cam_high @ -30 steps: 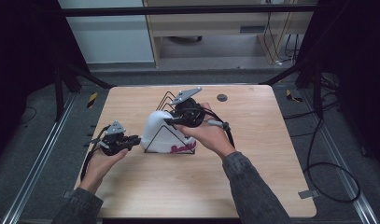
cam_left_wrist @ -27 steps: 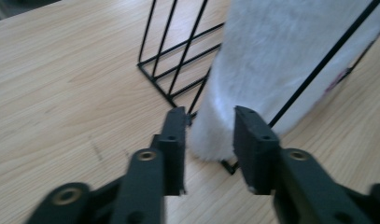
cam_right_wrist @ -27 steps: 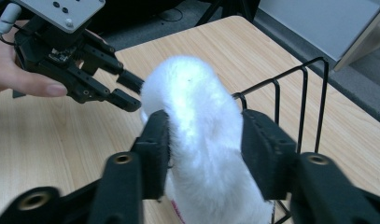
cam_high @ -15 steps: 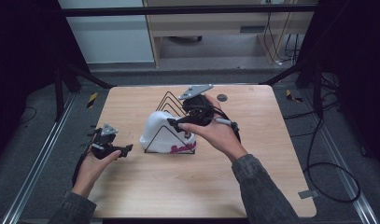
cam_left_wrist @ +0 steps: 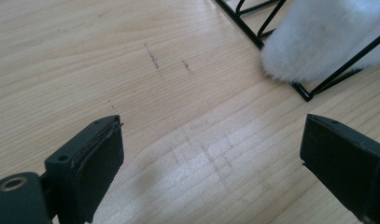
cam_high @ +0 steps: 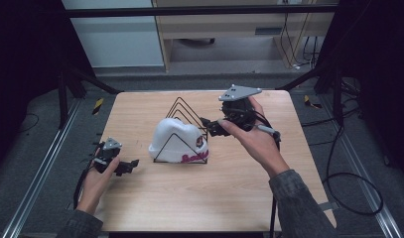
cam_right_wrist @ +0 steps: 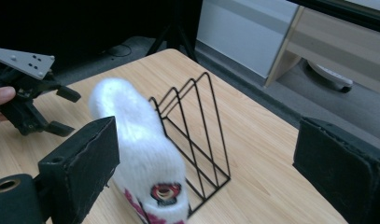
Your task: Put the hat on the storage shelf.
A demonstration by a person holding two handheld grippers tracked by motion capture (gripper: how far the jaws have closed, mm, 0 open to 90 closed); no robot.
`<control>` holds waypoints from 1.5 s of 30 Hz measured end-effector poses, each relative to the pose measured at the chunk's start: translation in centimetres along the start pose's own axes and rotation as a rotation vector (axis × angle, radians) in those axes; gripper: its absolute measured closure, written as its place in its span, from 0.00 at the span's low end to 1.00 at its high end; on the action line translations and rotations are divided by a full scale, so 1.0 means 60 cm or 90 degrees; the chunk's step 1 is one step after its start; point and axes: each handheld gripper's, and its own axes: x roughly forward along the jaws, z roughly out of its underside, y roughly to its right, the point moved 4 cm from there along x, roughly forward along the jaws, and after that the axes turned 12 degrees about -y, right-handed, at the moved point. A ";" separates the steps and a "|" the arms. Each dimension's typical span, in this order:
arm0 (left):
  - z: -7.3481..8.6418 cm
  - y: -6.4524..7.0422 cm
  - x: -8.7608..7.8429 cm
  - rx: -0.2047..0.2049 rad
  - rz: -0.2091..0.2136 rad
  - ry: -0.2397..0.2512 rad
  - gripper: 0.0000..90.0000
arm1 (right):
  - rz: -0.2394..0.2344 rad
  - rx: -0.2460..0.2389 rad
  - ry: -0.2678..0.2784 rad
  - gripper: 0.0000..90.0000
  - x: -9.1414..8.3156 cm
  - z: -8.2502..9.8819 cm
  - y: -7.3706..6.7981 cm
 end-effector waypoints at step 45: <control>0.026 -0.001 0.041 -0.031 -0.015 -0.008 0.01 | 0.068 0.125 -0.080 0.13 0.000 0.277 0.079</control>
